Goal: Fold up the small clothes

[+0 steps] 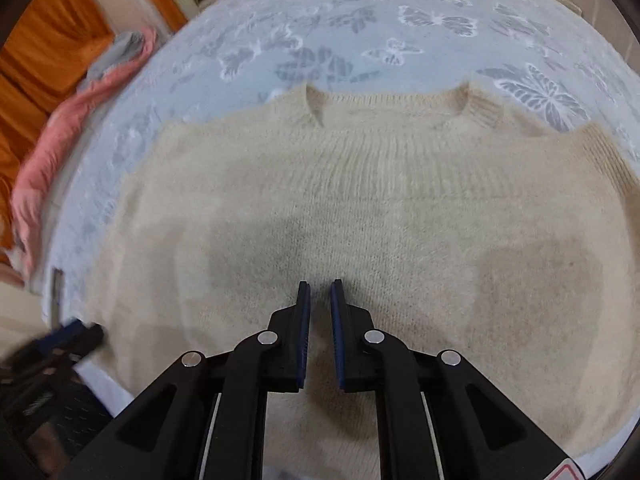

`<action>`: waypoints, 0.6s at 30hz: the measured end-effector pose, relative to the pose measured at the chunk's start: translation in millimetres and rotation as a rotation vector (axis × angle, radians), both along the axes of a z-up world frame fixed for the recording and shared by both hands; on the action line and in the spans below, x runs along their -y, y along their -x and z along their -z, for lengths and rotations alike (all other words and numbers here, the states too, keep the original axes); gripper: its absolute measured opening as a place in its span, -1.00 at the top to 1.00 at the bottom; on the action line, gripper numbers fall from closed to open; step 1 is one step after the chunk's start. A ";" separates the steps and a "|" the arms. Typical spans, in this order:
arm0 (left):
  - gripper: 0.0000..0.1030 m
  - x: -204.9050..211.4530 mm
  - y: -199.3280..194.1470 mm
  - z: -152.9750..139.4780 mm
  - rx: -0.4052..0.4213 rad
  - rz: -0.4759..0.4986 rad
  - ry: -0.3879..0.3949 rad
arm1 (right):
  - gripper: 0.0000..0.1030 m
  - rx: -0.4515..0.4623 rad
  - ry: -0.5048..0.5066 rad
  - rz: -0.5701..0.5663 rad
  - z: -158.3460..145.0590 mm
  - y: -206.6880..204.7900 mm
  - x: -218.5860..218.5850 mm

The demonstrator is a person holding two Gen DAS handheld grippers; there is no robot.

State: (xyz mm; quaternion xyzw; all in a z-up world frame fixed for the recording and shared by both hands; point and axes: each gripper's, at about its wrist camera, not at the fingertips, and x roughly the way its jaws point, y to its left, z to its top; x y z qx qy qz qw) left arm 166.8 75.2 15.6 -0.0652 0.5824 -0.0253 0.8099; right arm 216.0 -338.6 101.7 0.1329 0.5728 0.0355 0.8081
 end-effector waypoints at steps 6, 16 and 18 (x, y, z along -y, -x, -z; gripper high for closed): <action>-0.28 -69.5 -0.3 29.9 -0.034 -0.293 0.285 | 0.81 0.054 0.049 -0.019 -17.9 -10.6 1.1; -0.31 -50.7 -15.2 2.8 0.050 -0.229 0.221 | 0.71 0.105 0.063 0.044 -22.7 -8.5 33.4; -0.43 -38.0 -34.6 -8.0 0.073 -0.173 0.218 | 0.42 0.143 0.109 0.124 -34.4 -1.3 70.4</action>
